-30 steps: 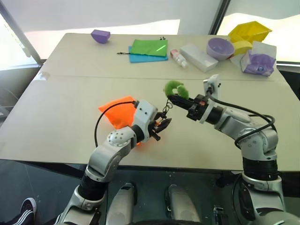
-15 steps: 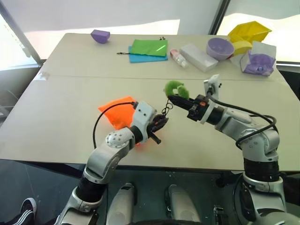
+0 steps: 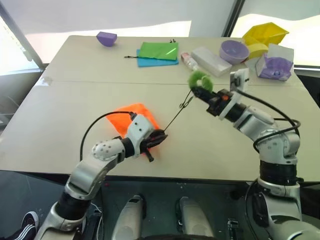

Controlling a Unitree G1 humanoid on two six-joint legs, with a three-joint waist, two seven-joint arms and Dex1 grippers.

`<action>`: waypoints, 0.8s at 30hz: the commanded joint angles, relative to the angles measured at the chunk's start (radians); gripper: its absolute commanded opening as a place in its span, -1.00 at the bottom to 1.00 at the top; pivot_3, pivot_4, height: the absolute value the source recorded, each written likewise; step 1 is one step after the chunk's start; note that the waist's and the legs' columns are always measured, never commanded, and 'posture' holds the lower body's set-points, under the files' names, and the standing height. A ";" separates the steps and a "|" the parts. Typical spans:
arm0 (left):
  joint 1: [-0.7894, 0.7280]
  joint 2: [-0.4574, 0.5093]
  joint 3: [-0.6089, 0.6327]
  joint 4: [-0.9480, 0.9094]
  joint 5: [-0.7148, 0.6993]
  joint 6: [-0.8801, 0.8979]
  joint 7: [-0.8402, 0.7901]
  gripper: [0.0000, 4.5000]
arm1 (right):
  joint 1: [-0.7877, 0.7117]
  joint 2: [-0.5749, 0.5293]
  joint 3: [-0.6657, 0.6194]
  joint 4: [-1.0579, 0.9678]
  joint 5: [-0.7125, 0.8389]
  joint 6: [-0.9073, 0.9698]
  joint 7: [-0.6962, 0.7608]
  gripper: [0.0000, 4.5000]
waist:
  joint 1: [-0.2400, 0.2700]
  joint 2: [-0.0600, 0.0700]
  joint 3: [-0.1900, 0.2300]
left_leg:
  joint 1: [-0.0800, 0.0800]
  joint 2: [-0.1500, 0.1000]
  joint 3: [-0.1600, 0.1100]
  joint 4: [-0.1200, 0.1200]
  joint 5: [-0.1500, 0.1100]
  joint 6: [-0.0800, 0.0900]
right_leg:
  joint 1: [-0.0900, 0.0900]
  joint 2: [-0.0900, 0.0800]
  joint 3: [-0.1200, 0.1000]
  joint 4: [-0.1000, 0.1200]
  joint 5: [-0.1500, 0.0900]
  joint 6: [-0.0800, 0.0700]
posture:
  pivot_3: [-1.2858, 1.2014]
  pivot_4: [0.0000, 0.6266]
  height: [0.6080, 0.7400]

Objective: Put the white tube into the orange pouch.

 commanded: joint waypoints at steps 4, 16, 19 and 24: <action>0.028 0.152 0.114 -0.061 -0.063 0.003 -0.116 -0.68 | -0.061 0.005 -0.071 0.084 -0.059 -0.120 -0.046 -1.00 | 0.001 0.000 0.000 | 0.000 0.000 0.000 0.000 0.000 0.000 | 0.000 -0.001 0.000 0.000 0.000 0.000 | 0.03 -0.52 1.00; 0.034 0.207 0.094 -0.004 -0.056 -0.087 -0.172 -0.68 | -0.045 0.003 -0.049 0.130 -0.123 -0.161 -0.070 -1.00 | 0.003 0.000 0.000 | 0.000 0.000 0.000 -0.001 0.000 0.000 | 0.000 -0.001 0.000 0.000 0.000 0.000 | 0.03 -0.52 1.00; -0.005 0.139 0.098 0.048 -0.080 -0.070 -0.140 -0.68 | 0.022 -0.002 0.019 0.074 -0.109 -0.123 0.026 -1.00 | 0.003 0.000 0.000 | 0.000 0.000 0.000 0.000 0.000 0.000 | 0.000 -0.001 0.000 -0.001 0.000 0.000 | 0.03 -0.52 1.00; -0.056 0.047 0.141 0.094 -0.076 -0.100 -0.080 0.15 | 0.088 -0.010 0.036 0.026 -0.067 -0.044 0.069 -0.12 | -0.004 0.000 0.000 | 0.000 0.000 0.000 0.000 0.000 0.000 | 0.000 0.000 0.000 0.002 0.000 0.000 | 0.03 -0.52 1.00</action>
